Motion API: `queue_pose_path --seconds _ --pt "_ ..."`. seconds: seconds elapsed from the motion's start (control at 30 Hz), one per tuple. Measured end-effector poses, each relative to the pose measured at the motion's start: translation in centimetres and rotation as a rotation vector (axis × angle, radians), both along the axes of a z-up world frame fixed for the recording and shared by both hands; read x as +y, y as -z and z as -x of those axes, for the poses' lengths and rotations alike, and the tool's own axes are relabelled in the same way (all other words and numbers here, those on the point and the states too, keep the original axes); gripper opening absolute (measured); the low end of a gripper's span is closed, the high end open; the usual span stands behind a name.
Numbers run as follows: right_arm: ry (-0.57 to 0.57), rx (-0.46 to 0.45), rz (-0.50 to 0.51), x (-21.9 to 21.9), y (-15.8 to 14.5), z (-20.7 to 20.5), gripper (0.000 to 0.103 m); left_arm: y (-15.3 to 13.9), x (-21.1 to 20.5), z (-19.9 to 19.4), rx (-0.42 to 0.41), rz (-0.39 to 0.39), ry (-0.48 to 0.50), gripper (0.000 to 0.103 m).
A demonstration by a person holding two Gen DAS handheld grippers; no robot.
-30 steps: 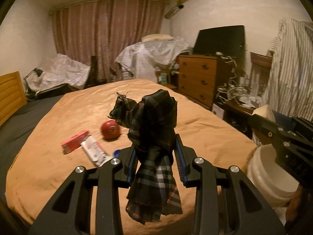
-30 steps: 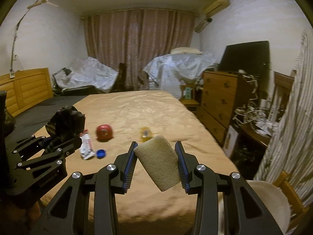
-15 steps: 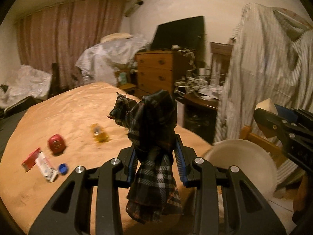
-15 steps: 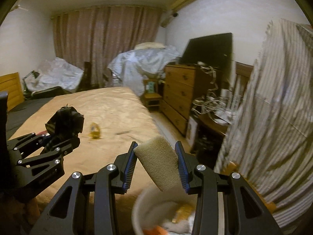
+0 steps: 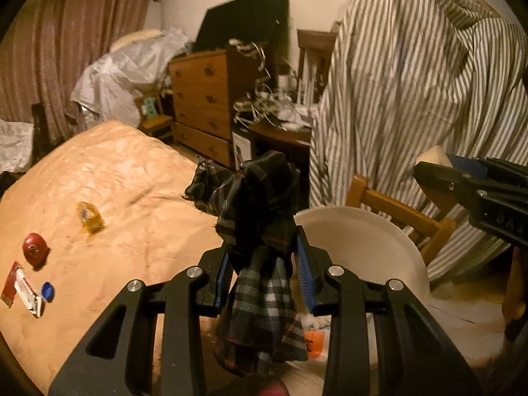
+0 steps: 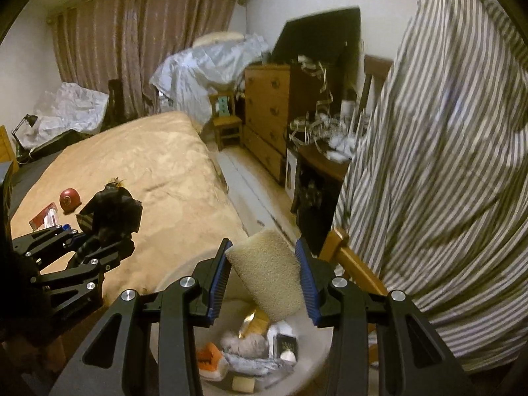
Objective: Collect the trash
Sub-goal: 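Lower both tools over the bucket and open them to drop cloth and sponge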
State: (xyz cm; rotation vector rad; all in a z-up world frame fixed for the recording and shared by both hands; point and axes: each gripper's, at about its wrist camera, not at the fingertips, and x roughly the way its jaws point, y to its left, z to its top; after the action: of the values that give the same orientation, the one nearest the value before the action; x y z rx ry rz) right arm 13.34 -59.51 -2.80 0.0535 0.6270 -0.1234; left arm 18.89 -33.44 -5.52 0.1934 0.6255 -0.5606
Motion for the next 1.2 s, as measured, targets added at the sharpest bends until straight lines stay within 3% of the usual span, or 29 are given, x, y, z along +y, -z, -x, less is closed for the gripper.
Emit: queue_pose_path --seconds 0.23,0.43,0.83,0.87,0.9,0.97,1.2 --pt "-0.061 0.223 -0.119 -3.8 2.7 -4.3 0.041 1.9 -2.4 -1.4 0.138 -0.066 0.096 0.034" --pt "-0.094 0.368 -0.145 -4.2 4.8 -6.2 0.041 3.6 -3.5 -3.0 0.277 -0.103 0.174 0.034" --pt "-0.11 0.382 -0.169 -3.7 5.4 -6.1 0.042 4.9 -3.3 -3.5 0.303 -0.122 0.176 0.035" --pt "-0.112 0.381 -0.173 -3.6 5.4 -6.0 0.044 4.8 -3.5 -3.5 0.295 -0.128 0.173 0.042" --pt "-0.114 0.378 -0.18 -3.6 5.4 -6.1 0.05 4.8 -3.6 -3.4 0.287 -0.132 0.171 0.056" --pt "-0.115 0.373 -0.182 -3.4 5.4 -6.0 0.054 4.5 -3.4 -3.4 0.266 -0.129 0.163 0.068" --pt "-0.114 0.356 -0.199 -3.5 5.4 -5.7 0.054 4.3 -2.8 -3.6 0.268 -0.114 0.152 0.068"
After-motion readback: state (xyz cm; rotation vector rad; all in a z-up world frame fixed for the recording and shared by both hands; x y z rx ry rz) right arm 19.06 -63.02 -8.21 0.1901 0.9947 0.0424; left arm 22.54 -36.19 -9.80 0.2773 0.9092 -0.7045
